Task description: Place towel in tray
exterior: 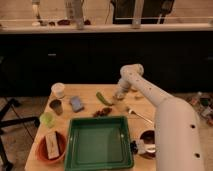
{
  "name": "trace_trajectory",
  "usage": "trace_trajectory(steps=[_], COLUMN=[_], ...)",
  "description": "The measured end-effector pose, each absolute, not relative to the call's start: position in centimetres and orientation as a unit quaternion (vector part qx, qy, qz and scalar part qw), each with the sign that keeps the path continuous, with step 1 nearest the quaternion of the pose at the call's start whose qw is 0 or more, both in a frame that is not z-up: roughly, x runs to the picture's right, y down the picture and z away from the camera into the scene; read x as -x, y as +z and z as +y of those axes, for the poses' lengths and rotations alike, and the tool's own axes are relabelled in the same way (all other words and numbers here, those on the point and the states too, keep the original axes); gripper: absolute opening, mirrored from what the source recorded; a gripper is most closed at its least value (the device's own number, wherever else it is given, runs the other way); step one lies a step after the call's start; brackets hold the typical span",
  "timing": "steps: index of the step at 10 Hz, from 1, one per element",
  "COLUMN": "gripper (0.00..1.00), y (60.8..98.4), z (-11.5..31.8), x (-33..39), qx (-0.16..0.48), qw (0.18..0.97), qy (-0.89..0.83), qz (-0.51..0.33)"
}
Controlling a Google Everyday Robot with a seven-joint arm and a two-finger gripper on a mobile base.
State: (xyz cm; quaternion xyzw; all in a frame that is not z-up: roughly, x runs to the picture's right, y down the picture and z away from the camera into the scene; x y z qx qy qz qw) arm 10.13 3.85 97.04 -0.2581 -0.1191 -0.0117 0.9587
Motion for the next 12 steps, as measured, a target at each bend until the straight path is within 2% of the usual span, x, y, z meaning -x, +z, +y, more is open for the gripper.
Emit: trace_trajectory(steps=[5,9,12], gripper=[0.00,0.00,0.00], y=[91.2,87.8,84.8], z=[1.6,2.5,3.6], x=[-7.5,-2.6,0.3], qx=[0.206,0.222,0.227], qw=[0.965,0.936,0.917], qy=[-0.055,-0.123,-0.174], qz=[-0.154,-0.244,-0.279])
